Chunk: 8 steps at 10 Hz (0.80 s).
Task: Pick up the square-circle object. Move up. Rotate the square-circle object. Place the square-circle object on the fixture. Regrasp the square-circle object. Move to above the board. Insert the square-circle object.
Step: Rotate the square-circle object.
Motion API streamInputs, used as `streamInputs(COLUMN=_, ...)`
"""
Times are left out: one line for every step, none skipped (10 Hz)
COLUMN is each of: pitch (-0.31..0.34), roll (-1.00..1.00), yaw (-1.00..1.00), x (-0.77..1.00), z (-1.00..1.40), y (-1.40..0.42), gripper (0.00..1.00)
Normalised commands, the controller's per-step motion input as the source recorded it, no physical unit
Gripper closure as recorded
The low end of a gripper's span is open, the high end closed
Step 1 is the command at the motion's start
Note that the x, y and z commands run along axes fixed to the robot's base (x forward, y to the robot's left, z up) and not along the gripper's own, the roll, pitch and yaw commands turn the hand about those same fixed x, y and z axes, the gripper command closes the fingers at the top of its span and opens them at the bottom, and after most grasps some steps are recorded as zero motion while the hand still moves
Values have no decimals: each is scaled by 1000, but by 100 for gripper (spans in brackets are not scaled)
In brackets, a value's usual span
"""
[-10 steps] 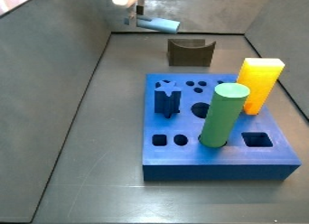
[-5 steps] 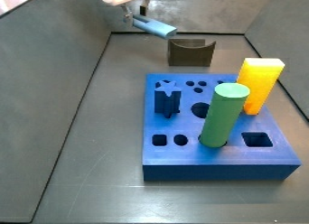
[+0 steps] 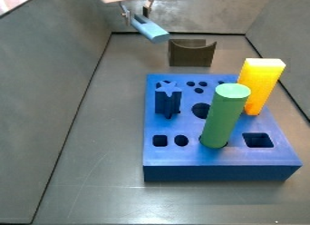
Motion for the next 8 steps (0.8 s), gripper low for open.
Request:
streamInputs(pitch=-14, roll=1, yaw=-1000, x=14, z=-38, y=11, gripper=100)
streamInputs(pitch=-16, roll=1, yaw=-1000, x=14, z=-39, y=12, gripper=100)
streamInputs(pitch=-18, roll=2, yaw=-1000, x=13, z=-39, y=12, gripper=100)
streamInputs(pitch=-21, roll=2, yaw=-1000, x=13, z=-39, y=12, gripper=100)
streamInputs(pitch=-25, roll=2, yaw=-1000, x=12, z=-39, y=12, gripper=100)
streamInputs(pitch=-28, roll=2, yaw=-841, x=11, z=-39, y=12, gripper=100)
streamInputs(pitch=-27, roll=2, yaw=-596, x=11, z=-39, y=12, gripper=100)
streamInputs(pitch=-26, roll=2, yaw=-346, x=10, z=-40, y=11, gripper=100)
